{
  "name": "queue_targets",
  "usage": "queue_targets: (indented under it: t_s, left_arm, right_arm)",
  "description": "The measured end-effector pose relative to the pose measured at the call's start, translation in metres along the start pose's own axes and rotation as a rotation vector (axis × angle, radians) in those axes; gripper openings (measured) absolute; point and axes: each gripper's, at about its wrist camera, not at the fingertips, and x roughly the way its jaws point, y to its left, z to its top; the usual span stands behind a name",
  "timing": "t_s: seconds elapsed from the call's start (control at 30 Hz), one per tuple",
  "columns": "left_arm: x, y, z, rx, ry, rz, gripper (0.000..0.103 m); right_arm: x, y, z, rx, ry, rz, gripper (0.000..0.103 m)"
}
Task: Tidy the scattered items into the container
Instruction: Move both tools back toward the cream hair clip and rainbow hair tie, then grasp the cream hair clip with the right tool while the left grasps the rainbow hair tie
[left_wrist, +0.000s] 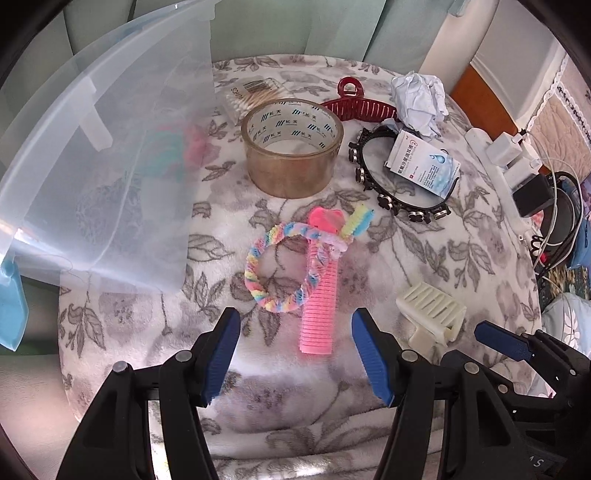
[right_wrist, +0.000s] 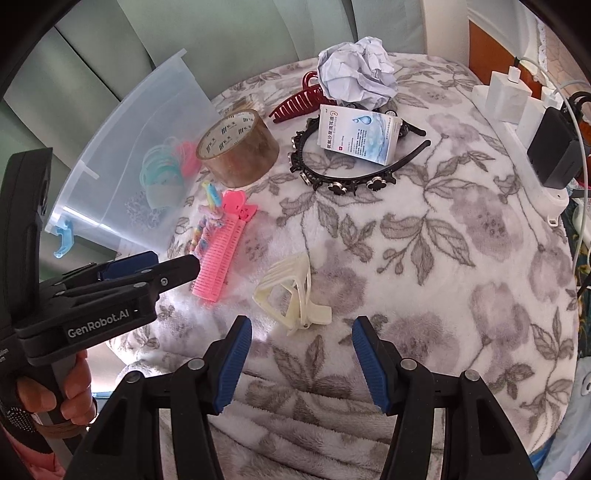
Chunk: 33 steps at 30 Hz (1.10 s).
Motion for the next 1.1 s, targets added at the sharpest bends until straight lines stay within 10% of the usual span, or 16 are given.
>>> queue_targets:
  t_s: [1.1]
  left_arm:
    - [0.032,-0.012,0.041,0.035,-0.002,-0.038,0.022]
  right_arm:
    - [0.026,-0.01,0.024,0.017,0.037,0.02,0.049]
